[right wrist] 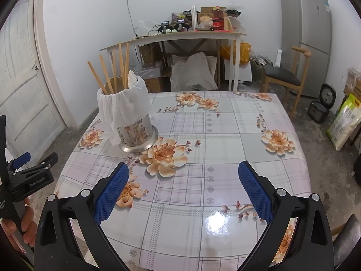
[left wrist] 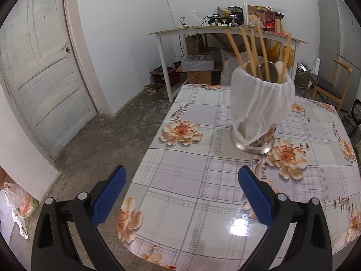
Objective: Organize utensils
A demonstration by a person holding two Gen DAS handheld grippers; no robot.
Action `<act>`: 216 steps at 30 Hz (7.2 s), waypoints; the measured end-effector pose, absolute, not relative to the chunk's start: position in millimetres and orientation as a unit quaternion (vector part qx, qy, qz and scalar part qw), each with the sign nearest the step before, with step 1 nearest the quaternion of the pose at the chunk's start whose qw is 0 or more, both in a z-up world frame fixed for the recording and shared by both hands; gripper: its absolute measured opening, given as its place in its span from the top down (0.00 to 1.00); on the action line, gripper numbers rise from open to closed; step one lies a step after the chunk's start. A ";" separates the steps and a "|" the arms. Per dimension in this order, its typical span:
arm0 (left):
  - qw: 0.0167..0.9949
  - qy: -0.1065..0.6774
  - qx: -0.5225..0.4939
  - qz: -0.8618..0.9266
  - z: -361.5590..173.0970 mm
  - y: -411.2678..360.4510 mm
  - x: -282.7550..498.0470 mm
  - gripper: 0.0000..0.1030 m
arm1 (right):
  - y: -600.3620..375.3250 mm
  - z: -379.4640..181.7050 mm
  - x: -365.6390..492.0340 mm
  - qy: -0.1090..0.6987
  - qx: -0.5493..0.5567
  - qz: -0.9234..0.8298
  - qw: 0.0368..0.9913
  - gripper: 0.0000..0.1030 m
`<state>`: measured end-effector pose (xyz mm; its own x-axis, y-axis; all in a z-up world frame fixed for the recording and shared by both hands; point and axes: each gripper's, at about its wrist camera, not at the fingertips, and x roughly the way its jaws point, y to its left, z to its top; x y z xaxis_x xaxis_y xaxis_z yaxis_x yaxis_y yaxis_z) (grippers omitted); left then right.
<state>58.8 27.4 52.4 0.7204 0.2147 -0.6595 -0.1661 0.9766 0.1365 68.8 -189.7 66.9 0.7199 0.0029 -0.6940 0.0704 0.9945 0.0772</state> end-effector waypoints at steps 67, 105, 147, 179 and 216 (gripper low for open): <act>0.929 0.358 0.035 0.087 46.3 23.2 49.9 0.05 | -229.9 68.1 55.1 0.368 0.031 -0.061 0.927 0.09; 0.926 0.365 0.036 0.090 44.0 24.3 51.3 0.06 | -227.4 68.4 53.5 0.368 0.028 -0.053 0.928 0.09; 0.926 0.365 0.035 0.089 44.2 23.8 51.5 0.06 | -226.1 68.2 54.9 0.369 0.028 -0.049 0.928 0.09; 0.926 0.366 0.036 0.089 44.3 23.3 51.4 0.06 | -223.9 65.6 54.5 0.370 0.027 -0.045 0.928 0.09; 0.926 0.366 0.037 0.088 44.5 22.8 51.8 0.06 | -222.7 67.4 51.7 0.370 0.027 -0.045 0.927 0.09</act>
